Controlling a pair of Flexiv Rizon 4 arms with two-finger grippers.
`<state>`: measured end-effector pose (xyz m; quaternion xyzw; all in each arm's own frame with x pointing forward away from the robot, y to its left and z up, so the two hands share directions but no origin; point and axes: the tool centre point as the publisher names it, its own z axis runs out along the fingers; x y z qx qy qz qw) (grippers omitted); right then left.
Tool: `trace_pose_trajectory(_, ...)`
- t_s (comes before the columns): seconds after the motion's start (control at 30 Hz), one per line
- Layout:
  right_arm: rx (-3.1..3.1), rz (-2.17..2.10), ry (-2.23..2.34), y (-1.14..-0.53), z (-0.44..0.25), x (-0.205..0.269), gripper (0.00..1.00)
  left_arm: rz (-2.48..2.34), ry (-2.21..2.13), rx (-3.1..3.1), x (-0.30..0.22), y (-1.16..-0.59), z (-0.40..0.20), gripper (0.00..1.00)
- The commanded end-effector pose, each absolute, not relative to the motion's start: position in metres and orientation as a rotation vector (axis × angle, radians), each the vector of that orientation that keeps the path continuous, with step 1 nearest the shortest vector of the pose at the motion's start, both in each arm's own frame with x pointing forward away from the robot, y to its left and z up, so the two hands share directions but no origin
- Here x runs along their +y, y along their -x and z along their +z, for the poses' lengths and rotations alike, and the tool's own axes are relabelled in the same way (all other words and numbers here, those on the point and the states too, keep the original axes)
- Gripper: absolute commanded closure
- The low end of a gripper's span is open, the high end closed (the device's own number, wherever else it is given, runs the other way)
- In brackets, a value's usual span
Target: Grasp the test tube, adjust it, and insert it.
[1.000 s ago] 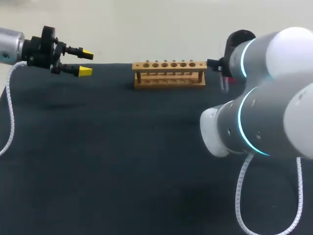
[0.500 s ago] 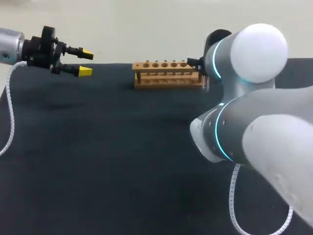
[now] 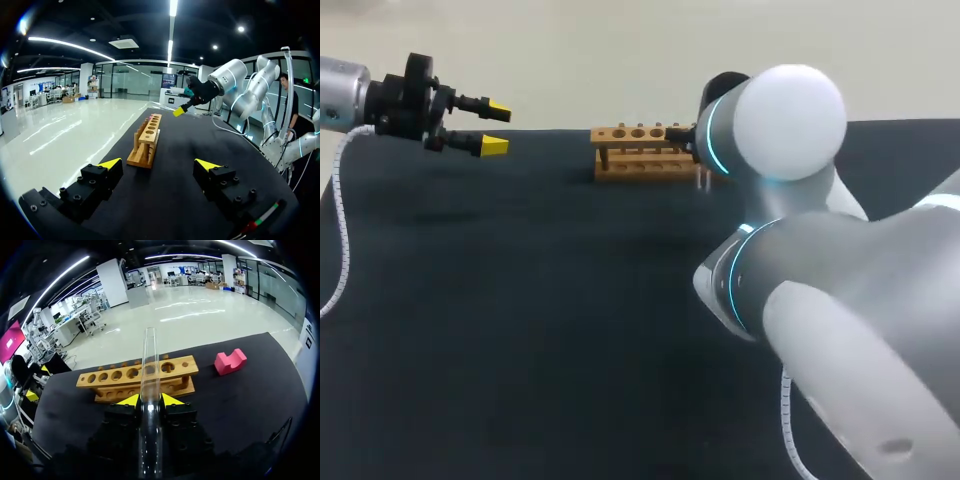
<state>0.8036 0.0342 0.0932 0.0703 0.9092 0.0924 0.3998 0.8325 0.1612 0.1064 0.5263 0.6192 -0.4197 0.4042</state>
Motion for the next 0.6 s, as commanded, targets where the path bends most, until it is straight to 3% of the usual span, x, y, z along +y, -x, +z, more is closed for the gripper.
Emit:
trace_pose_trajectory(0.03,2.302,0.244,-0.176,-0.809,0.087,0.041,1.00,-1.066,-1.334,1.560,0.162,-0.835,0.106,0.00)
trace_pose_trajectory(0.6,2.346,0.282,-0.145,-0.818,0.065,0.045,1.00,-1.066,-1.334,1.560,0.162,-0.835,0.106,0.00)
